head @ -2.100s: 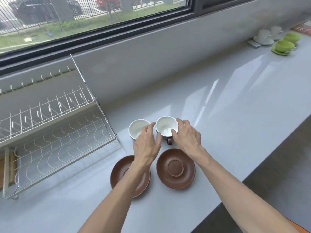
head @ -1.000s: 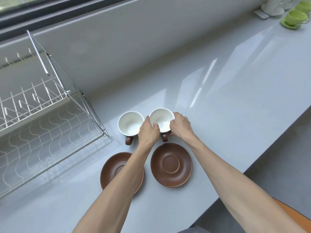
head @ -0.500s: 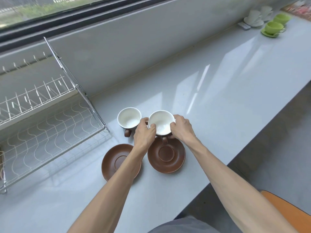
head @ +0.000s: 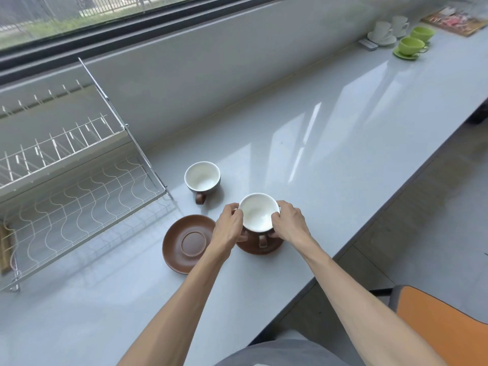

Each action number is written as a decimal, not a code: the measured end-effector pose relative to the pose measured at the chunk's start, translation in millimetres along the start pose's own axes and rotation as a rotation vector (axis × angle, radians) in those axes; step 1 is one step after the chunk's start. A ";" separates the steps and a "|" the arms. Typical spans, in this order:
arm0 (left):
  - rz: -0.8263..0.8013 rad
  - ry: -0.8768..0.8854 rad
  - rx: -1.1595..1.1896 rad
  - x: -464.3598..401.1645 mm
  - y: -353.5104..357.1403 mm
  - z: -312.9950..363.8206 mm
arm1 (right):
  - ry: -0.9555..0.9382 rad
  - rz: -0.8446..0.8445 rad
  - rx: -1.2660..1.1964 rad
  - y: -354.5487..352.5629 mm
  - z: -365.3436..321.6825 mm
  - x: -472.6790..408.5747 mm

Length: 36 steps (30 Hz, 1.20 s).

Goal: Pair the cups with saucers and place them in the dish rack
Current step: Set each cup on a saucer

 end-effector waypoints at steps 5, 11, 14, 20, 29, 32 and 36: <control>-0.041 -0.013 0.041 4.2 4.6 -9.6 | 0.014 -0.013 0.013 3.2 10.1 5.5; -0.056 -0.021 0.052 3.5 5.4 -16.7 | 0.025 -0.009 0.000 6.4 17.2 5.2; -0.052 -0.015 0.040 2.6 5.7 -17.1 | 0.023 -0.016 0.007 7.3 17.3 3.0; -0.035 -0.002 0.017 1.4 2.9 -17.2 | 0.015 -0.026 0.031 11.4 17.9 -2.0; -0.036 0.112 -0.315 -4.4 -7.8 -14.3 | -0.028 0.019 0.306 4.9 14.6 -10.8; -0.063 0.153 -0.525 -13.1 -14.8 -10.5 | -0.073 0.078 0.425 2.4 4.3 -16.2; -0.018 0.241 -0.840 -20.7 -32.9 -9.1 | -0.141 0.140 0.563 2.8 -11.4 -24.1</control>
Point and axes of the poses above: each hand's wrist, its own x-axis away from the middle knuckle, its own y-axis out of the palm, z = x × y, the point moved 3 cm from there along -x, towards the middle knuckle, and after that the axes turned 7 degrees about -x, right-handed, at the moved point
